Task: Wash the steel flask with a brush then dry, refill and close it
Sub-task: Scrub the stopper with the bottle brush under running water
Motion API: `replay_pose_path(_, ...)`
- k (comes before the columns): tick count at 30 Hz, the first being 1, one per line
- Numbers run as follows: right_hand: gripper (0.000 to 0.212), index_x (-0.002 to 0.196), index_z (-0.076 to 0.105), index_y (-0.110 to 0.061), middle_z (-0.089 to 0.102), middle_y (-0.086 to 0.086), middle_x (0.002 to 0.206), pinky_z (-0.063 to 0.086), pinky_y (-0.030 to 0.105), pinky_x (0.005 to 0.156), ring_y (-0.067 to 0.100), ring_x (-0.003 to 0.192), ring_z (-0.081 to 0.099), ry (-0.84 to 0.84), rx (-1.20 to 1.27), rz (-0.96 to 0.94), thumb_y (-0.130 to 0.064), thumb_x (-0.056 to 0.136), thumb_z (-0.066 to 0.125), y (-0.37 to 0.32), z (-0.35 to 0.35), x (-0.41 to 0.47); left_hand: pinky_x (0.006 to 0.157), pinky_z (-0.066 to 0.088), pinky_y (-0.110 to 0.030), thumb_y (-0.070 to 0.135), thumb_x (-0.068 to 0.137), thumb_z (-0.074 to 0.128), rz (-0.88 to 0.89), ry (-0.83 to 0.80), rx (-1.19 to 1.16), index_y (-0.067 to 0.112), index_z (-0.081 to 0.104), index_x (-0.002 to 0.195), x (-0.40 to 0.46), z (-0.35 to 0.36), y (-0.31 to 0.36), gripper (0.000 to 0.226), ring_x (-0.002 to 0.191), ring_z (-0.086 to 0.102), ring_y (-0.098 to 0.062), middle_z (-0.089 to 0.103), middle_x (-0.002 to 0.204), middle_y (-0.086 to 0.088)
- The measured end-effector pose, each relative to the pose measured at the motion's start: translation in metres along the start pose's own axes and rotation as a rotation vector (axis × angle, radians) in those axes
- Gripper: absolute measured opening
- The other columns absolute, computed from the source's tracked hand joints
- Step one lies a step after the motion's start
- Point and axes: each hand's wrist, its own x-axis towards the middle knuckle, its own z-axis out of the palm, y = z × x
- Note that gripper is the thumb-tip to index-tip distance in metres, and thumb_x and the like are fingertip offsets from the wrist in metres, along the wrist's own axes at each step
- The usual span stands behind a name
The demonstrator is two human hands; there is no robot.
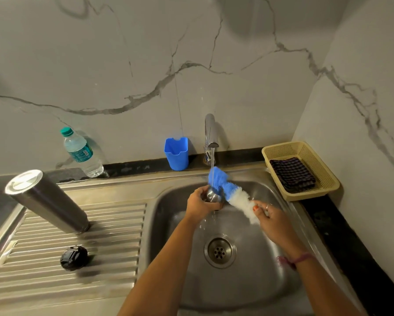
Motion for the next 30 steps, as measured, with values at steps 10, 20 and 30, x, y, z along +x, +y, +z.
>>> replay_pose_path(10, 0.034, 0.131, 0.056, -0.021, 0.065, 0.003, 0.114, 0.036, 0.018, 0.066, 0.007, 0.085, 0.051, -0.020, -0.103, 0.052, -0.031, 0.100, 0.044, -0.016, -0.014, -0.008, 0.079, 0.059, -0.027, 0.000, 0.060, 0.089, -0.015, -0.016, -0.055, 0.016, 0.050, 0.126, 0.003, -0.005, 0.008, 0.078, 0.103, 0.066, -0.017, 0.062, 0.121, -0.001)
replay_pose_path(20, 0.034, 0.129, 0.057, -0.026, 0.063, 0.000, 0.120, 0.039, 0.025, 0.081, 0.010, 0.095, 0.053, -0.071, -0.077, 0.079, -0.036, 0.099, 0.044, -0.017, -0.007, -0.020, 0.077, 0.060, -0.027, -0.012, 0.075, 0.077, -0.099, -0.112, -0.254, 0.024, 0.019, 0.129, 0.003, -0.018, 0.017, 0.087, 0.110, 0.064, -0.022, 0.057, 0.126, -0.009)
replay_pose_path(30, 0.036, 0.131, 0.053, -0.025, 0.065, -0.001, 0.112, 0.044, 0.025, 0.076, 0.008, 0.089, 0.056, -0.061, -0.050, 0.098, -0.038, 0.100, 0.040, -0.016, 0.006, -0.021, 0.073, 0.061, -0.033, -0.012, 0.080, 0.071, -0.227, -0.040, -0.597, 0.004, 0.050, 0.133, 0.000, -0.026, 0.007, 0.060, 0.105, 0.069, -0.027, 0.064, 0.123, -0.013)
